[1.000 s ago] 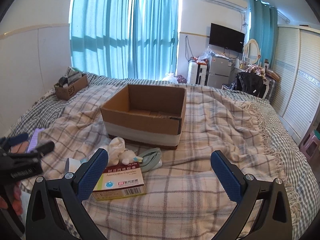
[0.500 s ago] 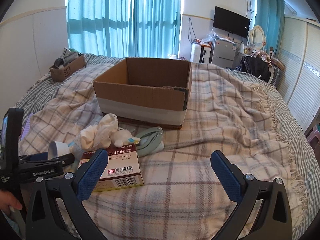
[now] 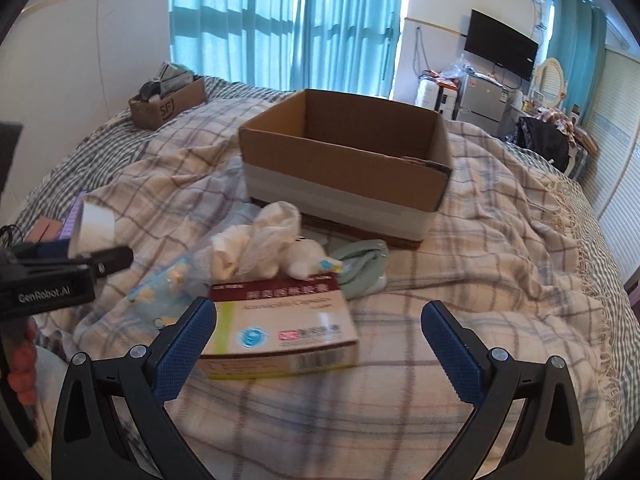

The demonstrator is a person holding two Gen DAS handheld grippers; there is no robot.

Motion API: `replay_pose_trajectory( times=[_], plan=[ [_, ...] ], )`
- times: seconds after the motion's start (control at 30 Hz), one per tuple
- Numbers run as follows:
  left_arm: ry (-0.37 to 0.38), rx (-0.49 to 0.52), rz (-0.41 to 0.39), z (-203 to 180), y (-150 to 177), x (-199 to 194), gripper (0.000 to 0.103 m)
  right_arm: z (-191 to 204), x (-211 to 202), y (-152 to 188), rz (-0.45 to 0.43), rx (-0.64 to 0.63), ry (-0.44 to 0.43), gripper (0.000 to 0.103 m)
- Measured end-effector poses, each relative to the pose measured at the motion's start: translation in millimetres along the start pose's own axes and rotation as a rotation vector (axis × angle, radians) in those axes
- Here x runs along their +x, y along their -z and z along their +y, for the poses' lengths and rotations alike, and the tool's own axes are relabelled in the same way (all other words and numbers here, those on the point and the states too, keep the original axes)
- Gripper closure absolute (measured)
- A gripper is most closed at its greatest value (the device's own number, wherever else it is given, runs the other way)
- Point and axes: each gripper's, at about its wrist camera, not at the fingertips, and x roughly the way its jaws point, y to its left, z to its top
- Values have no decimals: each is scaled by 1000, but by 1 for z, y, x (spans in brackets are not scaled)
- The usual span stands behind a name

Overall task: Organize objects
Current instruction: 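Drop the tape roll in the box with left while right drops gloves in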

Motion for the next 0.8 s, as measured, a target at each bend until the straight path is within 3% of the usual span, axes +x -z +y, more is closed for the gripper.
replay_pose_trajectory(
  times=[0.13, 0.33, 0.6, 0.67, 0.77, 0.8],
  plan=[
    [-108, 22, -35, 16, -5, 9, 14, 27, 12, -14, 14, -43, -18, 0],
    [-83, 23, -15, 21, -4, 14, 14, 54, 53, -22, 64, -84, -6, 4],
    [-31, 20, 51, 18, -2, 40, 14, 53, 77, -21, 115, -77, -22, 39],
    [-5, 8, 69, 17, 0, 41, 14, 47, 74, -23, 115, -56, -46, 66],
    [5, 13, 73, 14, 4, 35, 14, 39, 63, -26, 95, -24, -69, 87],
    [10, 13, 70, 12, 4, 31, 14, 37, 56, -27, 72, -21, -63, 89]
  ],
)
